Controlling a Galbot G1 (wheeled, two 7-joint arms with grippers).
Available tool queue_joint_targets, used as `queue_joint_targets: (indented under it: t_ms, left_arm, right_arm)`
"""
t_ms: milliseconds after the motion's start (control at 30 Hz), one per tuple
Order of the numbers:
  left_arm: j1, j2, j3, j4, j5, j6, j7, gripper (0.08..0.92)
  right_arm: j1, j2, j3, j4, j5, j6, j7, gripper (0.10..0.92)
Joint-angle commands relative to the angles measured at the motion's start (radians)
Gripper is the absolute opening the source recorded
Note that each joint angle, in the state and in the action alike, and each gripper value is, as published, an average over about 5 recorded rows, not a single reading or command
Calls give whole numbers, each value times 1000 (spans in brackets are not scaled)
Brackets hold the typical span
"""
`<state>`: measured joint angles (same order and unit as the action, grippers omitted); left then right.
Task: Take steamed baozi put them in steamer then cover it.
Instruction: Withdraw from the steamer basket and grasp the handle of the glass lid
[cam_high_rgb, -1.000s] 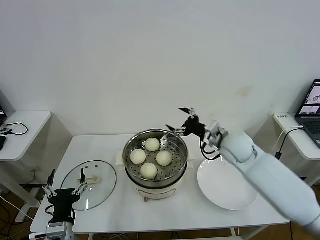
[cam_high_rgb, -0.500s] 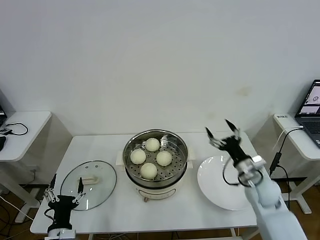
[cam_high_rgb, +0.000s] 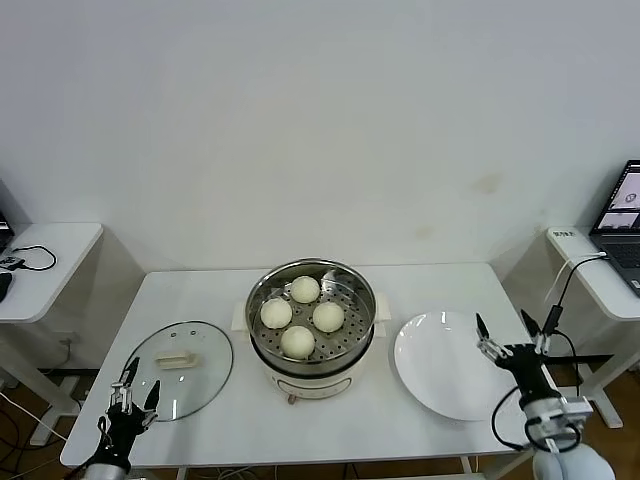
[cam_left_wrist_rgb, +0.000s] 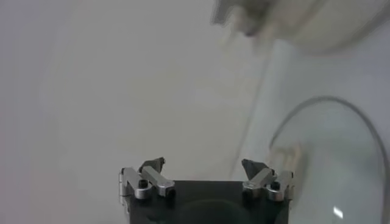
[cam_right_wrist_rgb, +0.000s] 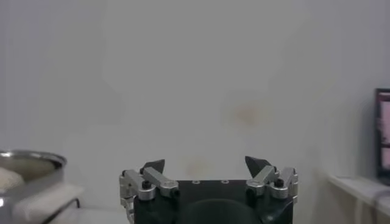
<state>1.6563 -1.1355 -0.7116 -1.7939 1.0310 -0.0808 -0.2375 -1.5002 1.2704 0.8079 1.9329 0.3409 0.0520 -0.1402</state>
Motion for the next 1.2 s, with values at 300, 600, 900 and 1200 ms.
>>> queue_joint_targets:
  t_ms: [300, 600, 900, 1200]
  left_arm:
    - [-220, 84, 52, 237, 193, -23, 61, 823]
    - [-311, 79, 87, 296, 181, -33, 67, 823]
    - [-380, 76, 128, 332, 176, -34, 74, 823]
    - [-413, 72, 159, 363, 155, -33, 89, 823]
  right_arm:
    - [-162, 76, 57, 69, -46, 10, 8, 823]
    - [-175, 94, 41, 78, -52, 3, 8, 823]
    - [-185, 105, 33, 80, -58, -1, 8, 823]
    - [-191, 110, 33, 82, -61, -2, 7, 823]
